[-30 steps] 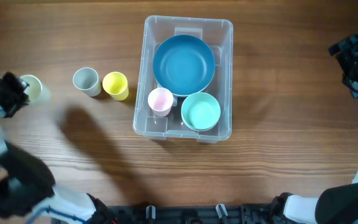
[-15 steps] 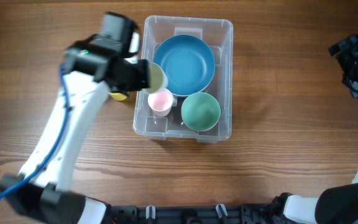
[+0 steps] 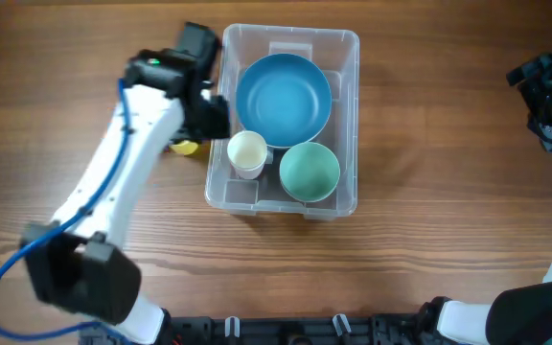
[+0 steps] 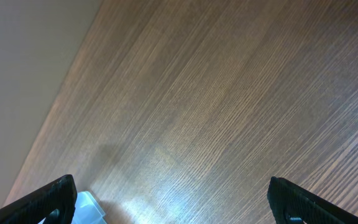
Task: Pack container
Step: 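Carry the cream cup into the bin and stack it on the pink cup, then move the left gripper to the grey cup and grasp it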
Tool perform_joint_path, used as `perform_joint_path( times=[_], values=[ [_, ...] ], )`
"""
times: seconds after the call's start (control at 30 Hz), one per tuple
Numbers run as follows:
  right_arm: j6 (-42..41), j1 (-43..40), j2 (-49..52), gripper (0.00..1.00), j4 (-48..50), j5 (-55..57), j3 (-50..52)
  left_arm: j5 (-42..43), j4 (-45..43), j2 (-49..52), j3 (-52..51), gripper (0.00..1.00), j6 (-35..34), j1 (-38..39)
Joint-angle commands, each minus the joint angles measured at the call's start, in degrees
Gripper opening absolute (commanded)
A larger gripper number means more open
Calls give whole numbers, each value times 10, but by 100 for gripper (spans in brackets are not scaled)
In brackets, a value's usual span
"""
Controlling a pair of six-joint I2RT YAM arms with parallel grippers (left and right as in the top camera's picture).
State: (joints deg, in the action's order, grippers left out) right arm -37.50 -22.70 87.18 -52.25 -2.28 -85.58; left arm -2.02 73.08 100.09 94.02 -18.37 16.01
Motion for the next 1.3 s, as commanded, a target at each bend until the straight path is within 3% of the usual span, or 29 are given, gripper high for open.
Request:
perform_joint_path(
  times=[0.0, 0.1, 0.2, 0.43, 0.53, 0.67, 0.73, 0.77, 1.03, 1.13, 1.27],
  values=[
    [-2, 1, 3, 100, 2, 10, 2, -22, 0, -54, 1, 70, -1, -119],
    [-2, 1, 3, 100, 2, 10, 2, -17, -7, -36, -1, 65, 0, -236],
    [-2, 1, 3, 100, 2, 10, 2, 0, -23, 1, -3, 65, 2, -290],
    [-2, 1, 3, 100, 2, 10, 2, 27, -74, 141, -3, 60, 45, -309],
    [-2, 1, 3, 100, 2, 10, 2, 30, -86, 178, -3, 53, 47, -309],
    [-2, 1, 3, 100, 2, 10, 2, 31, -90, 188, -3, 31, 62, -309],
    [-2, 1, 3, 100, 2, 10, 2, 30, -80, 187, -3, 6, 62, -309],
    [-2, 1, 3, 100, 2, 10, 2, 27, -73, 186, -2, 4, 62, -310],
    [-2, 1, 3, 100, 2, 10, 2, 32, 42, 64, 93, 4, 43, -315],
    [-2, 1, 3, 100, 2, 10, 2, 48, 52, -21, 107, 4, 47, -264],
    [-2, 1, 3, 100, 2, 10, 2, 52, 53, -80, 107, 4, 47, -140]
  ],
)
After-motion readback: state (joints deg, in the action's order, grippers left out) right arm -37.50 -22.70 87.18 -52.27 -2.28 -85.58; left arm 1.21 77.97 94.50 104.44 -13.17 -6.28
